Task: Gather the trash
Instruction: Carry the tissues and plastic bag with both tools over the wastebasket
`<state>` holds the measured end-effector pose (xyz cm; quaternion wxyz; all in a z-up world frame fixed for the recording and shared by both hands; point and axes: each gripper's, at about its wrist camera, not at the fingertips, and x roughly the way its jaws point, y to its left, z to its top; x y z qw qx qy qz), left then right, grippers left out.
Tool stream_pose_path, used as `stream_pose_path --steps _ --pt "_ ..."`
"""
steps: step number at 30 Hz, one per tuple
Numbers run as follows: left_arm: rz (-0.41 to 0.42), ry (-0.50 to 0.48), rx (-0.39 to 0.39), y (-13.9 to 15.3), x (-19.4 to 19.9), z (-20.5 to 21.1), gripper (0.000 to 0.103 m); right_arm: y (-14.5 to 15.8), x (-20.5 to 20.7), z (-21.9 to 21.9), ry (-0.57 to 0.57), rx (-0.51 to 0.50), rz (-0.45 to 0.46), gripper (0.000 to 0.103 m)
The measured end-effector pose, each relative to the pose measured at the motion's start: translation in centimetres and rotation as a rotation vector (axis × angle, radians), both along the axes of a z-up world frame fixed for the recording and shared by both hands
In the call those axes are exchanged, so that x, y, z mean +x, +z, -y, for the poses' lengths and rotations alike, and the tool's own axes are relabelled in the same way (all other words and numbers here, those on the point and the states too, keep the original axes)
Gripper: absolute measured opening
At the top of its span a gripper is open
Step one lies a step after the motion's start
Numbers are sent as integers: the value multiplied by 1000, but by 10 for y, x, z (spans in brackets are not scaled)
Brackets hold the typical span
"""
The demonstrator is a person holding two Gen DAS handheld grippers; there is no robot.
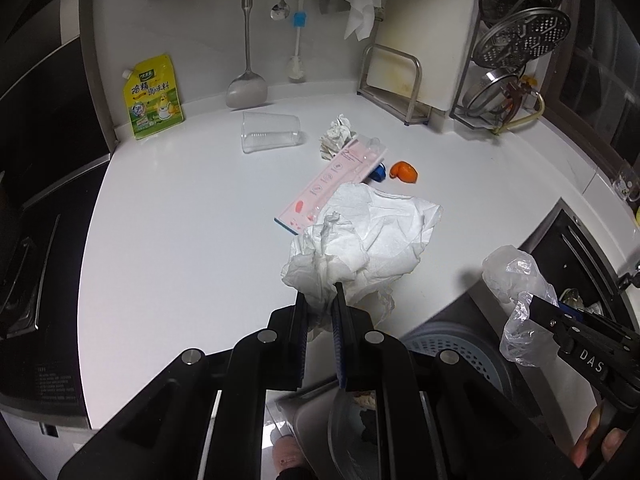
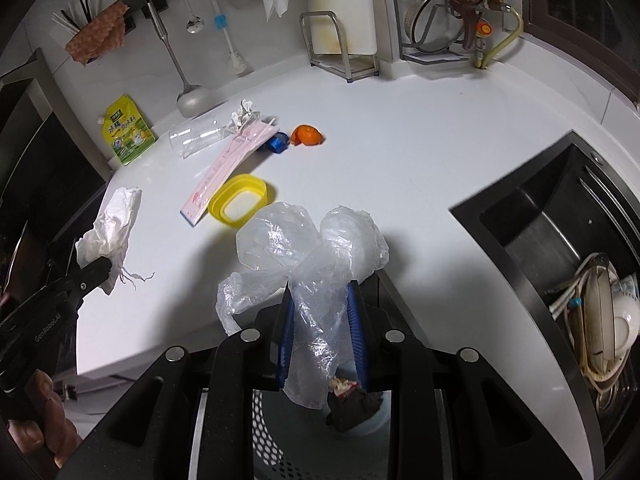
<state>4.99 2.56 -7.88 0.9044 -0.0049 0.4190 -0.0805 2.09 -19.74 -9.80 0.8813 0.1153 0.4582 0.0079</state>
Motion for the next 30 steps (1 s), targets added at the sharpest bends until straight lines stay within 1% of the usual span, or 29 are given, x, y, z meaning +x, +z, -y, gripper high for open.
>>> stream_pose_path --steps 7,16,30 --pt "-14 -9 16 -4 -35 13 12 -5 -32 11 22 -6 -17 24" --pt "-36 -10 37 -12 -70 27 12 -18 -63 22 53 -4 -50 24" --pt "-100 0 56 -39 -96 43 12 -35 -88 27 103 -12 -92 24"
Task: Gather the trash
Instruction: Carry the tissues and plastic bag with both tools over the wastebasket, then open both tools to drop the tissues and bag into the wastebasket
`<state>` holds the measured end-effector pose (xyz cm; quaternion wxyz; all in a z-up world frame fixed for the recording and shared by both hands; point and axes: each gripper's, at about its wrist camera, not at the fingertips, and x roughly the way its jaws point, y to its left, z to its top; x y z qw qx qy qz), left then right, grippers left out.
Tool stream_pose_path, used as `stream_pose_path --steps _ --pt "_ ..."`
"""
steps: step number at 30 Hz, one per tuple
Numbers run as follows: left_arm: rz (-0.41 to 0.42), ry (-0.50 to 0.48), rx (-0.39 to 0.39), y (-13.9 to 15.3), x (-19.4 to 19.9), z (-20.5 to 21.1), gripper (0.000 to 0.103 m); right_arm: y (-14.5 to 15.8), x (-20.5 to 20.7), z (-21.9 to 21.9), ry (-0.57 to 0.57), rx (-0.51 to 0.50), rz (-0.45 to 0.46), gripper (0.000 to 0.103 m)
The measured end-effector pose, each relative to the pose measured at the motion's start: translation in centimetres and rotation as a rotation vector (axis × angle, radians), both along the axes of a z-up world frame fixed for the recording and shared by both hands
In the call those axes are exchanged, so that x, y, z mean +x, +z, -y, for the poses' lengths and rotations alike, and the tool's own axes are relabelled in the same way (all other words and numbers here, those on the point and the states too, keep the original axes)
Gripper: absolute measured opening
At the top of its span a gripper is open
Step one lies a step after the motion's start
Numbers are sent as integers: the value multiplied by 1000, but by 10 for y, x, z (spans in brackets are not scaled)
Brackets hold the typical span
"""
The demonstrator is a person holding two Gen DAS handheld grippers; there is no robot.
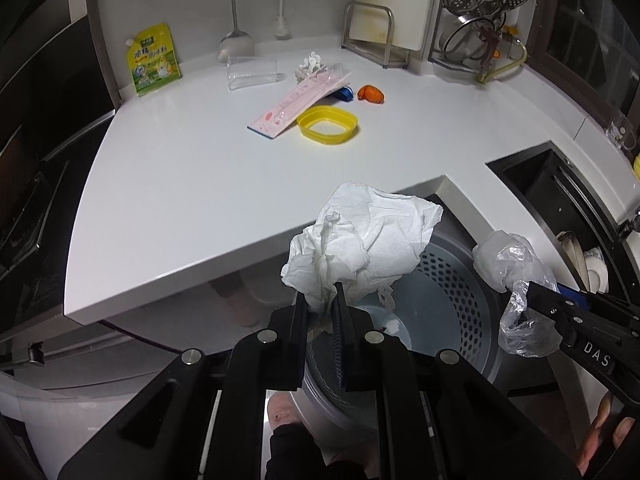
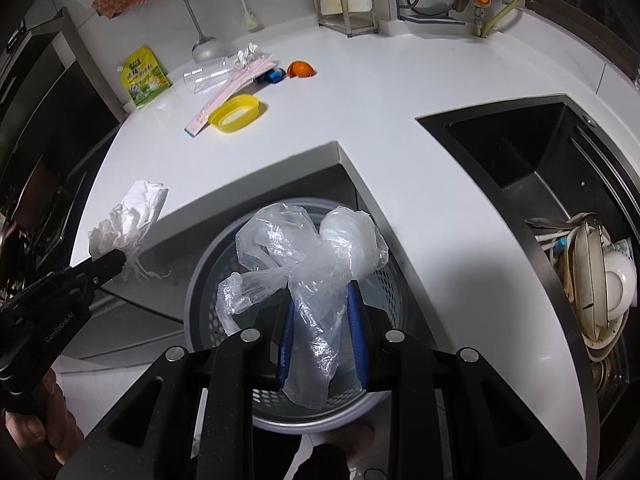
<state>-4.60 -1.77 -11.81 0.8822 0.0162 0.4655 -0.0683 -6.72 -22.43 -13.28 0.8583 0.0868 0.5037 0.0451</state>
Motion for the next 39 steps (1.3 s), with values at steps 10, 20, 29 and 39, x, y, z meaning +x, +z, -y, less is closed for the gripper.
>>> stream_pose_path --steps 10,20,29,39 --pt "-82 -21 12 -26 -2 7 12 -19 -1 -5 30 5 -51 24" --pt "-156 -65 9 -44 2 20 12 -29 5 -11 57 8 -106 24" --pt "-202 -82 8 -51 3 24 16 -39 7 -9 49 12 -152 24" --pt "-213 -84 8 -52 3 24 19 -41 8 -8 38 9 -158 24"
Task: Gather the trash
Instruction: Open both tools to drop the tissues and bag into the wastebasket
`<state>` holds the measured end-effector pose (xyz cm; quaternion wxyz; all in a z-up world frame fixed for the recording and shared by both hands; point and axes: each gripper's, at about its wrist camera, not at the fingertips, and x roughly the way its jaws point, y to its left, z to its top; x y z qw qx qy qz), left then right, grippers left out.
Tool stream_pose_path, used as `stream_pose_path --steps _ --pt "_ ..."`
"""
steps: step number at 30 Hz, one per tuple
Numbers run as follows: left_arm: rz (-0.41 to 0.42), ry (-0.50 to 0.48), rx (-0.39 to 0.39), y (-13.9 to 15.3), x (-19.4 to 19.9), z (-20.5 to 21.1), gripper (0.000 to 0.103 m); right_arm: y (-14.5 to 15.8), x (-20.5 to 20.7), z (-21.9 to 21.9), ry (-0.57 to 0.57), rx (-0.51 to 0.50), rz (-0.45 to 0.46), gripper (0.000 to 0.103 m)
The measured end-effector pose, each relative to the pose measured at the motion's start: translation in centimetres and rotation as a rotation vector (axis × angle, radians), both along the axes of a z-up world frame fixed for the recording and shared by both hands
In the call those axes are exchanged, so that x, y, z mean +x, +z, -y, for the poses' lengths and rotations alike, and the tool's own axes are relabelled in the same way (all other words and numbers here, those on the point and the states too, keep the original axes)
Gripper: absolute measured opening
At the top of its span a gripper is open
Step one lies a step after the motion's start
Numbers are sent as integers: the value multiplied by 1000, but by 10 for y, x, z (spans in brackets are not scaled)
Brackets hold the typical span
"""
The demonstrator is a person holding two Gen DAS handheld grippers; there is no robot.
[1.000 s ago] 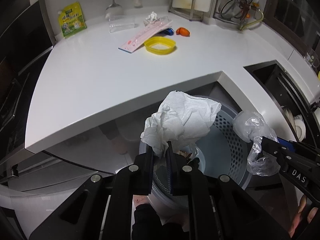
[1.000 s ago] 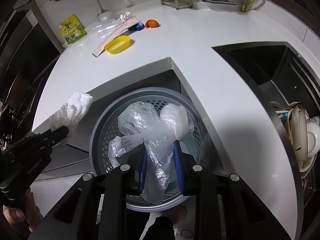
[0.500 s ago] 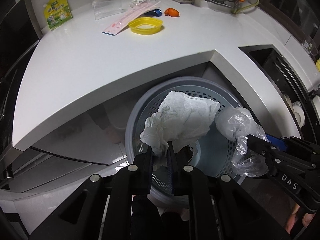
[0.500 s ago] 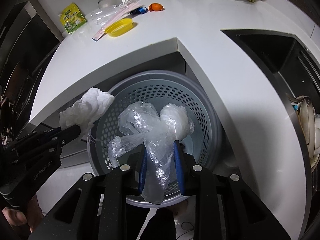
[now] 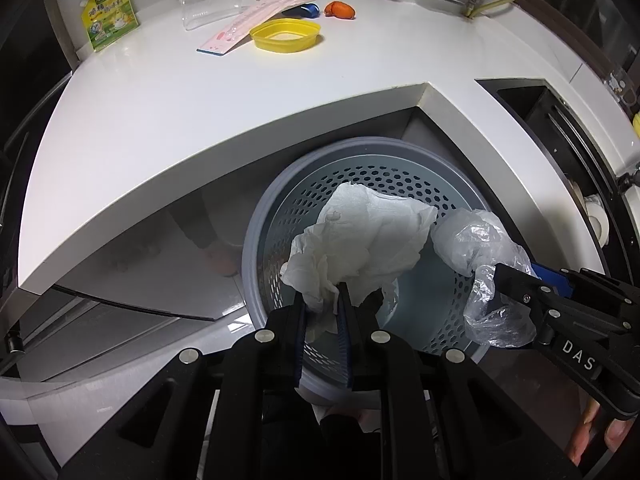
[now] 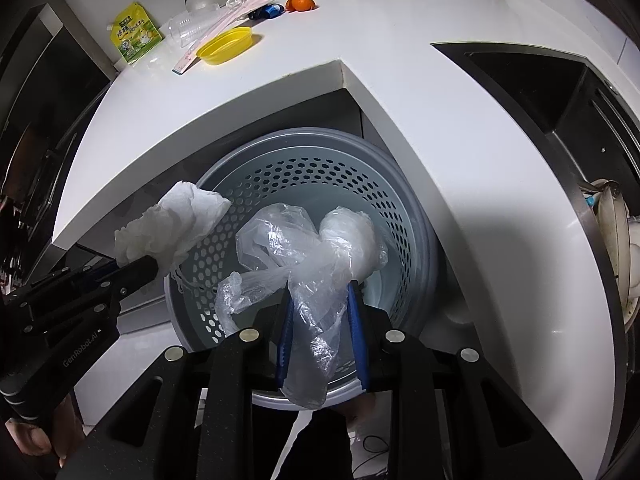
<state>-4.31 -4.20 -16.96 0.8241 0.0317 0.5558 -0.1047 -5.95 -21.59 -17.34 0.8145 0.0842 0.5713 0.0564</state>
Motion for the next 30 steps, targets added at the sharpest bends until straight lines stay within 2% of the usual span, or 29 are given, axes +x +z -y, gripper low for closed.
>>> stream_pose_path --steps 1,3,4,7,13,20,26,30 --pt "0 5 1 0 0 0 28 0 0 0 -1 -1 -2 26" --pt "4 15 -2 2 -1 -1 37 0 -1 1 -7 -6 -1 33" --pt "6 16 -1 2 0 -2 41 1 -2 2 -12 -6 1 38" --pt "13 22 4 3 -2 -2 48 3 -4 5 -20 -3 12 43" --pt "26 31 5 7 -2 -3 56 4 -6 8 -26 -7 18 44" --pt "35 37 2 11 -2 -5 58 7 -10 11 -36 -9 23 45" --pt "83 63 22 23 1 -11 64 12 -10 15 -55 -10 40 51" --pt "121 84 22 36 7 -20 72 20 -7 15 -70 -8 63 56"
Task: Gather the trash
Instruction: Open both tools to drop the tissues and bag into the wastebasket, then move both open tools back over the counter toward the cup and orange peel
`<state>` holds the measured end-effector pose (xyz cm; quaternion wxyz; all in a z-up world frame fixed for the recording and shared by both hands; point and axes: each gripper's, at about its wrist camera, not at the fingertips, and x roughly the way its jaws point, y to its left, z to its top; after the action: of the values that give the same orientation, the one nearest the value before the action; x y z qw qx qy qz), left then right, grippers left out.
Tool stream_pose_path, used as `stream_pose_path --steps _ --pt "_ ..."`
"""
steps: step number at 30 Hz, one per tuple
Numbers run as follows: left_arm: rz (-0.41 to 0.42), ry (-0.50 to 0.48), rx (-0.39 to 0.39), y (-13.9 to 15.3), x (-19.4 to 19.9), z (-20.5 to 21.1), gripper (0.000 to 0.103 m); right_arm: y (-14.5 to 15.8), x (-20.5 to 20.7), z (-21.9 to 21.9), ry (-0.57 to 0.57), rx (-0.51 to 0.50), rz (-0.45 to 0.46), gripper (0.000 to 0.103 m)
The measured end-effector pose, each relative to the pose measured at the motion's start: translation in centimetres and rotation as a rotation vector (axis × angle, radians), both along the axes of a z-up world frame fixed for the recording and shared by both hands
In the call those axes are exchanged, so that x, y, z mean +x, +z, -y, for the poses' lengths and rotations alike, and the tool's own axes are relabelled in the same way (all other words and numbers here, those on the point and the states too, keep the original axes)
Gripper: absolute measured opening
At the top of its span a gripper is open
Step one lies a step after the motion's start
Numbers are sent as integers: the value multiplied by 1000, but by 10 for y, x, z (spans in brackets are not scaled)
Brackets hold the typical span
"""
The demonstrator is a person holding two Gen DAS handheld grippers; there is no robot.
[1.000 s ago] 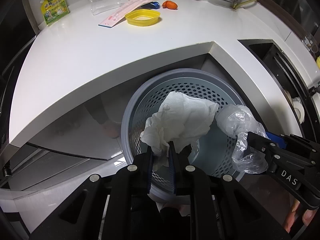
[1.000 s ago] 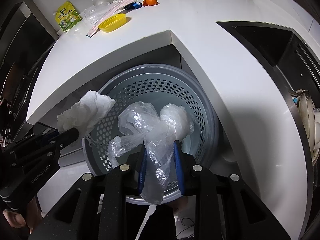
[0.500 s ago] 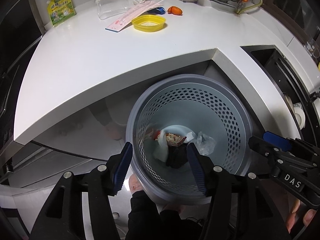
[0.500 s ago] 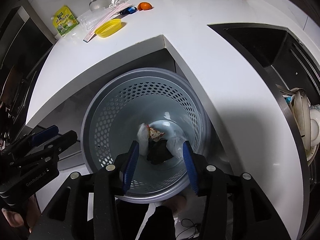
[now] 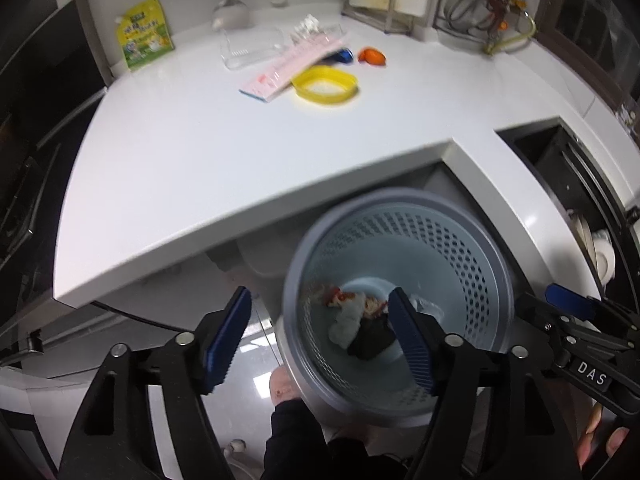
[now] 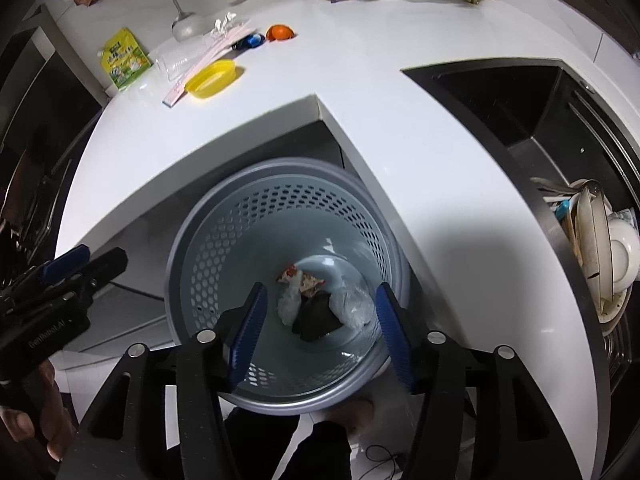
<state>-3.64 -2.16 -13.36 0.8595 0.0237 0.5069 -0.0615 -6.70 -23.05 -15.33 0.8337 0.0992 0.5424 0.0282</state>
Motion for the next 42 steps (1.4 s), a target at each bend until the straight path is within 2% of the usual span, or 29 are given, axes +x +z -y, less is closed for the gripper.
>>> stream_pose_path --steps 4,9,10,16,28,35,42 --pt "51 9 -5 16 7 -10 84 8 7 -2 -13 -8 21 59" --pt "104 16 -5 35 22 -22 93 20 20 -10 -12 -35 63 67" --pt "112 17 -6 38 25 -24 93 24 23 -11 -13 -42 75 70" --pt "168 15 1 56 48 -40 95 38 48 -18 3 -53 130 75" --pt "226 64 -2 67 119 -79 96 55 118 -38 24 -119 197 75" --pt "266 105 -7 67 178 -97 96 54 168 -33 -5 -115 222 75" --pt "282 118 7 51 241 -107 96 39 228 -34 14 -138 221 75"
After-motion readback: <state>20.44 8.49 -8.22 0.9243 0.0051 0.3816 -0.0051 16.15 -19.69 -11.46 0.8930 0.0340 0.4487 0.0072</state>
